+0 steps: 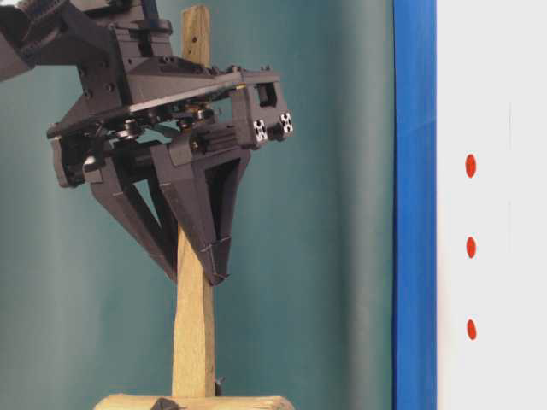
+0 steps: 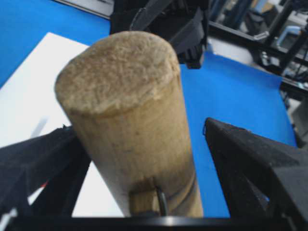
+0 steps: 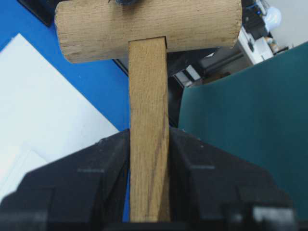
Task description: Hit the mark with a hammer.
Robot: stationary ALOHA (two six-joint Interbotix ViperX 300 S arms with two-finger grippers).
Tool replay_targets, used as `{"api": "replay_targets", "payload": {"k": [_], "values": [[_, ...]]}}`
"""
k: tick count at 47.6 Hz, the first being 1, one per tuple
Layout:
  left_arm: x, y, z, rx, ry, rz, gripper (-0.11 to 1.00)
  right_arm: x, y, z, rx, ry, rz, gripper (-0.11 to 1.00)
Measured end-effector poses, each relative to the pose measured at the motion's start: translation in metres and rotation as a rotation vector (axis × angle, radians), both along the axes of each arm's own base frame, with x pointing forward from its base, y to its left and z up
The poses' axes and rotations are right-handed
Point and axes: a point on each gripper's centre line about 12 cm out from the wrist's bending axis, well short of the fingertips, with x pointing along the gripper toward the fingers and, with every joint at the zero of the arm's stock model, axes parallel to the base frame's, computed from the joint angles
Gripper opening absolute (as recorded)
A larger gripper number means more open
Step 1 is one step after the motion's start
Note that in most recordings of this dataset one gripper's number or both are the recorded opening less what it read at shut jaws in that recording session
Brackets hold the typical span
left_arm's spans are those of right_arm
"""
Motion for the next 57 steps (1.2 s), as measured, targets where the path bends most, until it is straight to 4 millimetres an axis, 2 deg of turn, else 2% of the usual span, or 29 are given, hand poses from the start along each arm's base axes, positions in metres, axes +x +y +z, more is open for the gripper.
{"api": "replay_targets", "payload": {"k": [7,10,14,16,47,49,52,57], "values": [[0.0005,-0.0003,0.0003,-0.004,-0.002,0.0,0.88,0.0,-0.0007,0.0004,0.0,-0.003,-0.002,0.1],[0.0007,-0.0003,0.0009,-0.01,-0.004,0.0,0.76,0.0,-0.0007,0.0005,-0.002,-0.004,-0.002,0.1],[0.0011,0.0002,0.0005,-0.038,0.0,0.006,0.52,0.0,-0.0008,0.0005,-0.001,-0.004,-0.003,0.1],[0.001,-0.0002,-0.0005,-0.043,0.009,0.005,0.46,0.0,-0.0009,0.0005,0.0,-0.004,-0.004,0.1],[0.001,-0.0004,-0.0028,-0.041,0.044,0.005,0.46,-0.0003,-0.0011,-0.0046,0.039,0.041,-0.01,0.11],[0.001,-0.0004,-0.003,-0.041,0.046,0.005,0.46,-0.0005,-0.0011,-0.0054,0.044,0.047,-0.012,0.16],[0.0007,-0.0004,-0.0036,-0.04,0.047,0.004,0.46,-0.0007,-0.0016,-0.0058,0.053,0.057,-0.013,0.3],[0.0007,-0.0008,-0.0039,-0.04,0.05,0.003,0.46,-0.0023,-0.0025,-0.0075,0.066,0.085,-0.013,0.63]]}}
